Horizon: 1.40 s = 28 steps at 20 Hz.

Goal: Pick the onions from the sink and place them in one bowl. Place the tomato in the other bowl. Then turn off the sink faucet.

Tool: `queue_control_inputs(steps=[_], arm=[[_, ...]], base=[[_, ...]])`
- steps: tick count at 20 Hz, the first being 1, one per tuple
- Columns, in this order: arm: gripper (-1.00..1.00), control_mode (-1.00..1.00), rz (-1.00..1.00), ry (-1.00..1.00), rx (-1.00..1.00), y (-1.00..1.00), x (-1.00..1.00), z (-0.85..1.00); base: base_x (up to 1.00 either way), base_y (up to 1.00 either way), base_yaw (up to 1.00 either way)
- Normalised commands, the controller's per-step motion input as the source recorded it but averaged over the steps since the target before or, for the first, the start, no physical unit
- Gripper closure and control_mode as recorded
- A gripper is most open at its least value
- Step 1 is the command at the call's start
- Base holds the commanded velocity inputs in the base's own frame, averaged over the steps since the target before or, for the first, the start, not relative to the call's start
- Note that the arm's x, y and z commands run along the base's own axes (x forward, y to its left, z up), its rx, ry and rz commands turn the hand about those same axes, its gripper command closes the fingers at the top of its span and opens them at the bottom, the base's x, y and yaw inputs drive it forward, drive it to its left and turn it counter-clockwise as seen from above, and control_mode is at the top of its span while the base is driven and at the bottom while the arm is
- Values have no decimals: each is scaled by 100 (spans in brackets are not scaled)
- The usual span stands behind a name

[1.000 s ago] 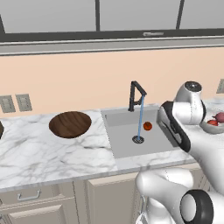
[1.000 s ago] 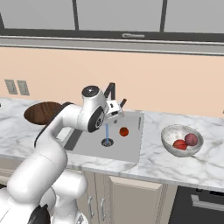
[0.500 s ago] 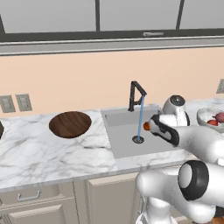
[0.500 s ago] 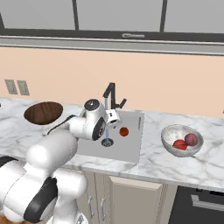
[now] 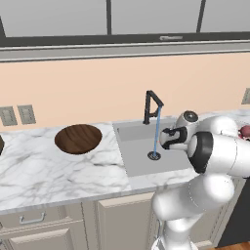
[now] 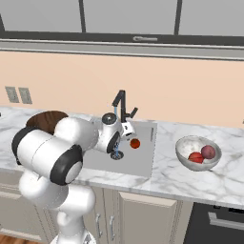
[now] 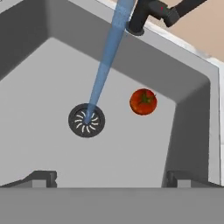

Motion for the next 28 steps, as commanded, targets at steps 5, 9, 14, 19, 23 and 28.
queue_control_inputs(steps=[5, 9, 14, 19, 23, 28], arm=[[-100, -100, 0, 10, 1, -18, 57, -31], [-100, -100, 0, 6, 7, -14, 40, -42], [-100, -100, 0, 2, 3, -18, 51, -33], [-100, -100, 0, 1, 0, -12, 49, -26], [-100, -100, 0, 1, 0, -1, 47, -26], [-100, -100, 0, 1, 0, -5, 53, -11]], base=[[0, 0, 0], [0, 0, 0], [0, 0, 0], [0, 0, 0], [0, 0, 0], [0, 0, 0]])
